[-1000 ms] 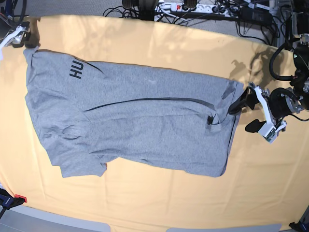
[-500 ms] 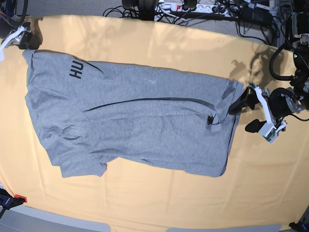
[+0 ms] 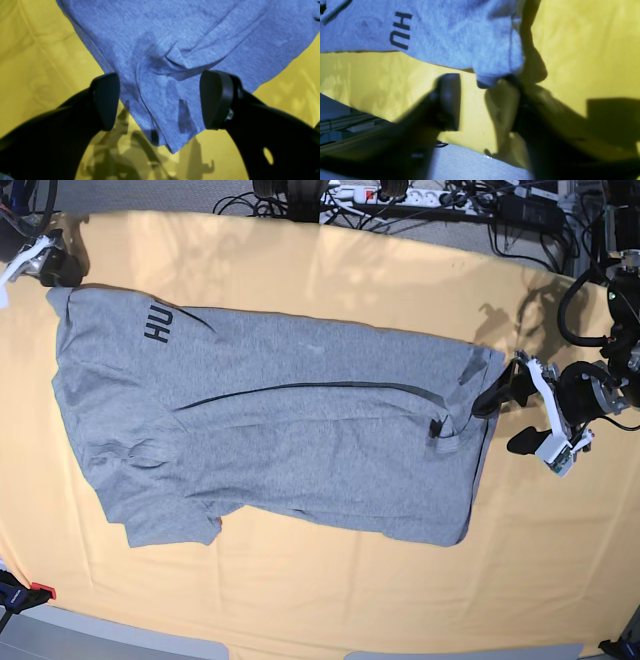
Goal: Layout the t-shirt on the table in an organized manner, then fold the t-shirt properly
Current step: 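Release the shoulder with the right gripper and open the left gripper, then reach the left gripper to the shirt side edge and grasp it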
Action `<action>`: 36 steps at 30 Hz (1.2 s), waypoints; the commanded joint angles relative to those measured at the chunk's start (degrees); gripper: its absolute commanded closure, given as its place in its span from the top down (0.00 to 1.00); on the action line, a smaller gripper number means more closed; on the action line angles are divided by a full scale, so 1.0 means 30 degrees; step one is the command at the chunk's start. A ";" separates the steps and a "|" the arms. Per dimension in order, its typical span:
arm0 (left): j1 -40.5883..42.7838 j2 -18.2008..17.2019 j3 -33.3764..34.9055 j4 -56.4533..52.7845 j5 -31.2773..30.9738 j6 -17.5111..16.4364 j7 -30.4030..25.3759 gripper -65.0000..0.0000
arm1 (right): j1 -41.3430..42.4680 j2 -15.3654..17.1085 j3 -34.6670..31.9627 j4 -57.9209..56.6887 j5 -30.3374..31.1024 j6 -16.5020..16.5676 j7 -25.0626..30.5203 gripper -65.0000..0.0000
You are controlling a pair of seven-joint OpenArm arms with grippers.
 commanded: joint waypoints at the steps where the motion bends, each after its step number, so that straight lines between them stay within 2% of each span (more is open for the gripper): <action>1: -0.0372 -0.0357 -0.0270 0.0240 -0.0321 0.0022 -0.0474 0.76 | 0.0175 0.0270 0.0102 0.0291 0.0131 0.0099 0.0233 0.13; 2: -0.0372 -0.0357 -0.0270 0.0240 -0.0313 0.0022 -0.0474 0.76 | 0.0255 0.0240 0.0102 0.0291 -0.0240 0.0099 0.0226 0.01; 3: -0.0364 -0.0357 -0.0270 0.0240 -0.0313 0.0022 -0.0474 0.76 | 0.0255 0.0255 0.0102 0.0291 -0.0510 0.0099 0.0240 0.00; 12: -0.0372 -0.0364 -0.0270 0.0240 -0.0313 0.0015 -0.0466 0.76 | 0.0299 0.1377 0.0102 0.0291 -0.2820 0.0099 0.0248 0.00; 19: -0.0364 -0.0379 -0.0270 0.0240 -0.0306 0.0015 -0.0321 0.76 | 0.0299 0.1770 0.0102 0.0291 -0.5588 0.0099 0.1712 0.00; 28: -0.0364 -0.0583 -0.0270 0.0240 -0.0765 0.0000 0.0248 0.76 | 0.0299 0.1763 0.0095 0.0291 -0.5996 0.0099 0.2404 0.00; 32: -0.0372 -0.1297 -0.0270 0.0240 -0.1035 -0.0007 0.0401 0.76 | 0.0299 0.1778 0.0095 0.0291 -0.7577 0.0099 0.2492 0.25; 36: -0.0372 -0.2186 -0.0270 0.0240 -0.1035 0.0007 0.0393 0.76 | 0.0299 0.2055 0.0095 0.0299 -0.7686 -0.0036 0.2339 0.35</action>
